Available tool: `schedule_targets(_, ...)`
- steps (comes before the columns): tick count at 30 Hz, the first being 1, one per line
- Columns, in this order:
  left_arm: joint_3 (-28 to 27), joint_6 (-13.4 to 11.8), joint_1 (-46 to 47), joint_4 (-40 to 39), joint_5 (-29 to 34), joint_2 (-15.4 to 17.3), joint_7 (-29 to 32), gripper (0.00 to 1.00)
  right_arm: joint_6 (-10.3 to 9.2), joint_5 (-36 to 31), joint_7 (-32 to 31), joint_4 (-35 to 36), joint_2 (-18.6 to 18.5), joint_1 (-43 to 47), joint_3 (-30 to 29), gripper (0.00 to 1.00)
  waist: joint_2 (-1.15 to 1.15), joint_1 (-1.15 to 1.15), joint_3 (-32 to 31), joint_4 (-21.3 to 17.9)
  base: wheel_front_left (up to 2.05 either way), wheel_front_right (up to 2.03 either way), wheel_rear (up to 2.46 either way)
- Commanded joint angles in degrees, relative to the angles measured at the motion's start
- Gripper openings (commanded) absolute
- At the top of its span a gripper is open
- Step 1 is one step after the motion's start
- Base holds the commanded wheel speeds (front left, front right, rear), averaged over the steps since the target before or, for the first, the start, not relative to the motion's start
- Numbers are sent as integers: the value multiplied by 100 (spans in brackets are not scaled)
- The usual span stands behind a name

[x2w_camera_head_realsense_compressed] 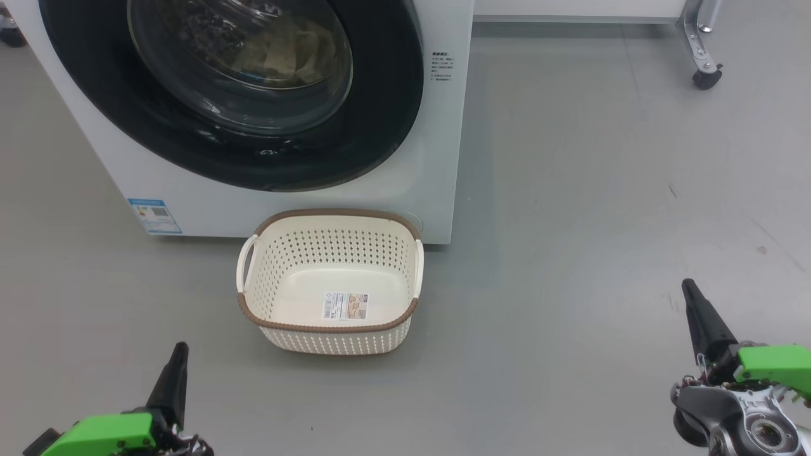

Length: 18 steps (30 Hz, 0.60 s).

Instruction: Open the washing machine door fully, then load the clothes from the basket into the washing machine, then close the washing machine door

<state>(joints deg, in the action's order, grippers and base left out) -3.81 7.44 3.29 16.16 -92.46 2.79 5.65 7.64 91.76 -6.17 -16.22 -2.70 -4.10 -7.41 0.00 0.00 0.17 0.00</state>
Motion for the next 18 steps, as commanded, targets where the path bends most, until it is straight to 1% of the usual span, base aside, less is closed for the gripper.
schedule_targets(1, -221, 4, 285, -211, -12, 48, 43, 0, -15, 41, -31, 220, -18, -209, 90, 0, 0, 0, 0, 0, 0, 0, 0)
schedule_targets(18, -234, 4, 286, -211, -2, 40, 53, 0, -15, 41, -31, 220, -18, -209, 90, 0, 0, 0, 0, 0, 0, 0, 0)
